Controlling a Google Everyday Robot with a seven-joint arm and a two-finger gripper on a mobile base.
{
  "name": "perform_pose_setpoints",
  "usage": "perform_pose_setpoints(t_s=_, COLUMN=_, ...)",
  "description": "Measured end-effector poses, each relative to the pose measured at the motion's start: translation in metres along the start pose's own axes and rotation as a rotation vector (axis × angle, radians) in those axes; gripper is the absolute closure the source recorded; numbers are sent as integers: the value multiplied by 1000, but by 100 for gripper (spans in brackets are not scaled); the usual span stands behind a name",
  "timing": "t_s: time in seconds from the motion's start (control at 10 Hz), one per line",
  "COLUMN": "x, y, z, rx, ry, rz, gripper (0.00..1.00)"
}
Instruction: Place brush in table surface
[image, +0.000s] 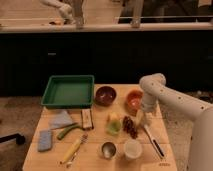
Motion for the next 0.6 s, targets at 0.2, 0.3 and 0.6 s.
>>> perform_pose_setpoints(t_s=0.2, x=9, y=4, z=-17, rx=-2, ry=-45, rz=-6, gripper=20)
perform_pose_setpoints(t_s=0.3, x=16, y=7, z=-29, rx=-3, ry=-76, rz=-13, gripper=20)
perform_pose_setpoints(t_s=0.6, x=20, y=10, z=-37, rx=-4, ry=-102, rz=-19, gripper=20)
